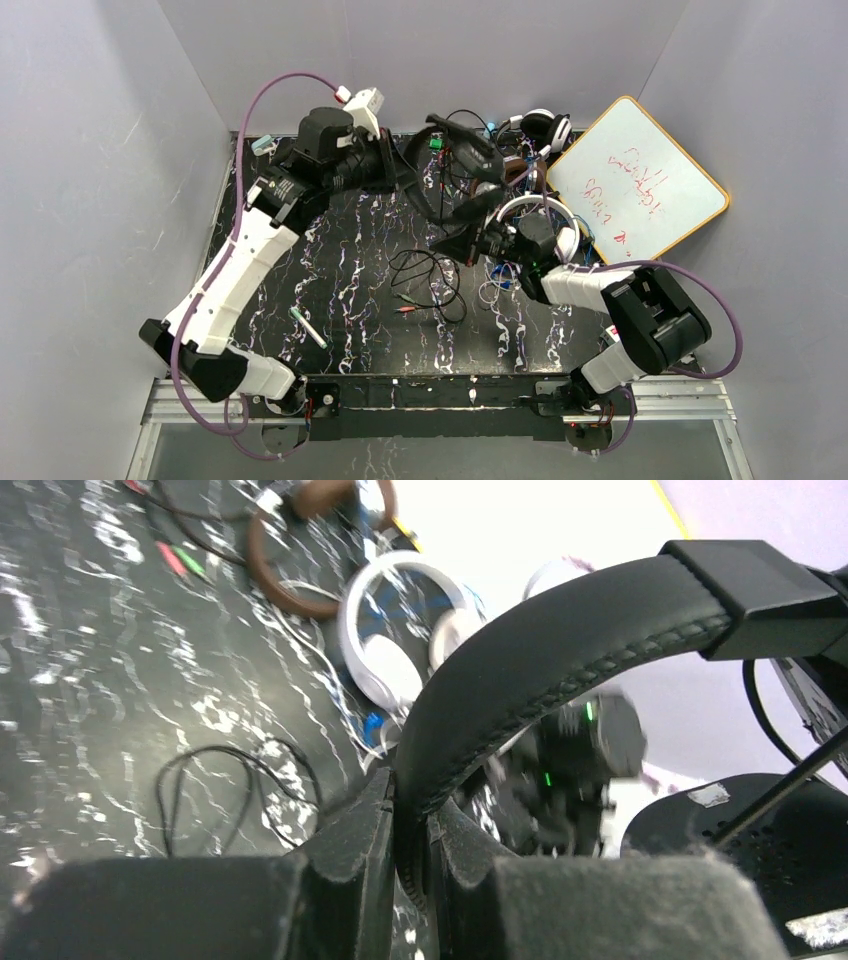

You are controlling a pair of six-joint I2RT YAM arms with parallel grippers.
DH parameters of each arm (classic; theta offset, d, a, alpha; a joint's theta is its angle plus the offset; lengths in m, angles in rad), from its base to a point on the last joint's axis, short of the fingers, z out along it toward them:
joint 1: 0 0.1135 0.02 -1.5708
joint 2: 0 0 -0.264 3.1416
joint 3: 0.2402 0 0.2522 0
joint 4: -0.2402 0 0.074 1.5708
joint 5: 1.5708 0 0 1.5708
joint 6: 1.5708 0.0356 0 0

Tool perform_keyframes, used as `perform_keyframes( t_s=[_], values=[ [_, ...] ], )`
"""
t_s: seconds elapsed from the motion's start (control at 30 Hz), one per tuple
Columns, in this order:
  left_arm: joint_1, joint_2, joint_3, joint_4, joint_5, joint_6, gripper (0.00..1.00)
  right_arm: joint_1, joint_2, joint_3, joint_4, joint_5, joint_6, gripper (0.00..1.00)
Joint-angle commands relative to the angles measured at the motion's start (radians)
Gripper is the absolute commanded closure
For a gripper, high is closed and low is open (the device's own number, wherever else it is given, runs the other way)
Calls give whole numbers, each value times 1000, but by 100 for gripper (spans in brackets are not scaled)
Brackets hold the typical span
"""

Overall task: Wrap the headphones
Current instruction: Wrap the headphones cable around the headphones.

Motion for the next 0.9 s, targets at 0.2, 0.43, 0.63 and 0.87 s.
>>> perform_keyframes(
  t_s=[0.2, 0.43, 0.63, 0.87],
  values=[
    [3, -166, -220, 83, 438, 297, 100, -133, -41, 141, -142, -303, 89, 99],
    [1, -299, -365, 33, 211, 784, 100, -140, -55, 253, -477, -423, -11, 99],
    [0, -338, -431, -139, 243, 1344, 100, -140, -53, 289, -559, -569, -1, 99],
    [-73, -276, -419, -270, 42, 1628, 100, -137, -33, 380, -667, -731, 16, 99]
  ],
)
